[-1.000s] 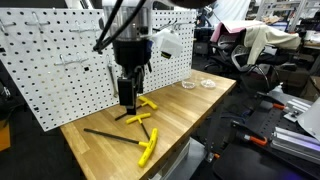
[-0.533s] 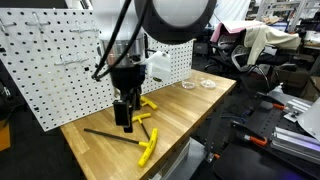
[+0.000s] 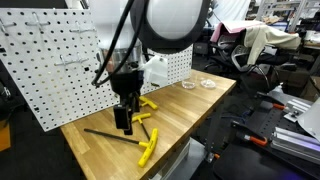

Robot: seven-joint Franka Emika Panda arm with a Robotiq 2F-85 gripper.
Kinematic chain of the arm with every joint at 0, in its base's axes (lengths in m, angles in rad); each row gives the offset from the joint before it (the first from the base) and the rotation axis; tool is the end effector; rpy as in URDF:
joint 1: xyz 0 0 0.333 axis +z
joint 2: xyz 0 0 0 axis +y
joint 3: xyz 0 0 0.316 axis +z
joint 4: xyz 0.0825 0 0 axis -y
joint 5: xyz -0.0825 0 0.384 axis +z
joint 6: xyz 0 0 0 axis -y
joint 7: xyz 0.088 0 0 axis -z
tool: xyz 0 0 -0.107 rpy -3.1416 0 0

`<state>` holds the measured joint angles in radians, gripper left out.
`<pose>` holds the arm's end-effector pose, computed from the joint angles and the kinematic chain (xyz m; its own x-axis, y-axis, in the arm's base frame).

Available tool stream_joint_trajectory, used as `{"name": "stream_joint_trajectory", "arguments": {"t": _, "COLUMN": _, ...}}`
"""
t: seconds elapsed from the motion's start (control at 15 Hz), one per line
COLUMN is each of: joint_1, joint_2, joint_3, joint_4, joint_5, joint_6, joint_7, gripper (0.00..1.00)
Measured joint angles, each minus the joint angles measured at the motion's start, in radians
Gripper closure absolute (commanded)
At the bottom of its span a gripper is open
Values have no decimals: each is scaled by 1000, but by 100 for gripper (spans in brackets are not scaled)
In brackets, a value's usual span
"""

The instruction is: Hang the objects on the slat wall

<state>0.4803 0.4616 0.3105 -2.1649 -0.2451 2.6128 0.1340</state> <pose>0.3918 0.4070 0.1900 0.6701 0.7420 0.0195 0.7422 -0.6700 -0.0123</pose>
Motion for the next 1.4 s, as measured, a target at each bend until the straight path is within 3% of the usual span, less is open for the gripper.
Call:
{"name": "stream_joint_trajectory", "arguments": {"t": 0.6, "joint_1": 12, "joint_2": 28, "joint_3": -12, "joint_4": 12, "joint_5": 3, "joint_6": -1, "joint_7": 25, "gripper": 0}}
{"name": "stream_joint_trajectory", "arguments": {"t": 1.4, "joint_1": 88, "joint_2": 212, "joint_3": -72, "joint_4": 154, "joint_5": 3, "joint_6": -7, "joint_7": 51, "gripper": 0}}
